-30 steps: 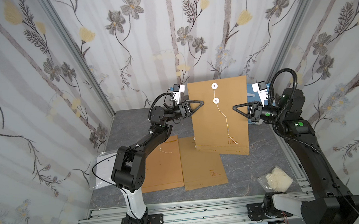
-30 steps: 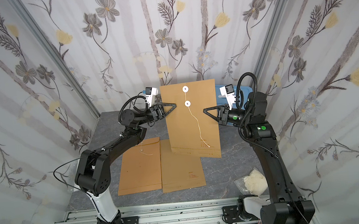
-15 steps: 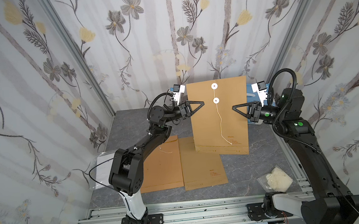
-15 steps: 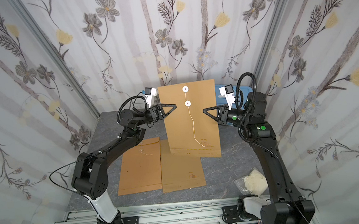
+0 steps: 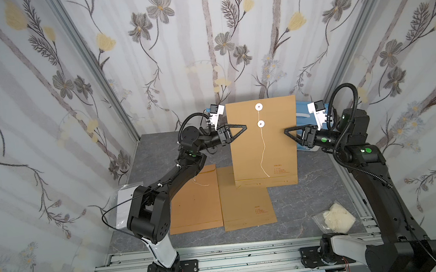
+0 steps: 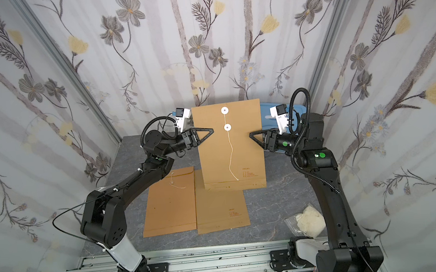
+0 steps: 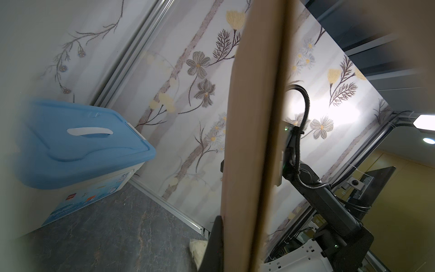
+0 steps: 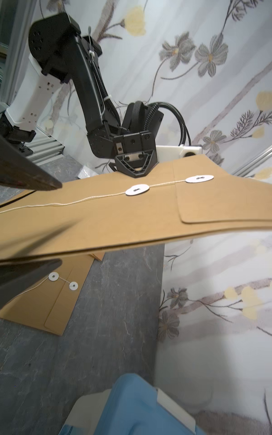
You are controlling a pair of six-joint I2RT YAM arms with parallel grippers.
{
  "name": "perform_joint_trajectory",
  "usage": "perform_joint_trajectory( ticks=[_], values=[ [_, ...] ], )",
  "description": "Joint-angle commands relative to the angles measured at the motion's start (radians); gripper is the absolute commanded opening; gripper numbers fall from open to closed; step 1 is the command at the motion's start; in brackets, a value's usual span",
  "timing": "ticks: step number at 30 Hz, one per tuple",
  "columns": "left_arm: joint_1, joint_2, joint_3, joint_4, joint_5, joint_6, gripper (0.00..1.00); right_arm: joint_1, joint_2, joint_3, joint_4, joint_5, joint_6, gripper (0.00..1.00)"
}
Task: Close the mouth of the file bag
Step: Pick up the file bag from the center of the board.
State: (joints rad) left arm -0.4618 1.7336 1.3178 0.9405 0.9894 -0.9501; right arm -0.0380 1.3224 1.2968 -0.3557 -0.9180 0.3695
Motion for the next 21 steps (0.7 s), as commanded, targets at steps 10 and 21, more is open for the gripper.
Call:
perform_joint_trajectory(
  ticks=[10, 21],
  values=[
    [-0.010, -0.065, -0.034, -0.174, -0.039, 0.180, 0.00, 0.010, -0.144, -0.001, -0.064, 0.191, -0.040, 0.53],
    [-0.062, -0.065, -0.031, -0.198, -0.035, 0.233, 0.00, 0.196, -0.004, 0.119, 0.023, 0.150, 0.029, 0.54]
  ],
)
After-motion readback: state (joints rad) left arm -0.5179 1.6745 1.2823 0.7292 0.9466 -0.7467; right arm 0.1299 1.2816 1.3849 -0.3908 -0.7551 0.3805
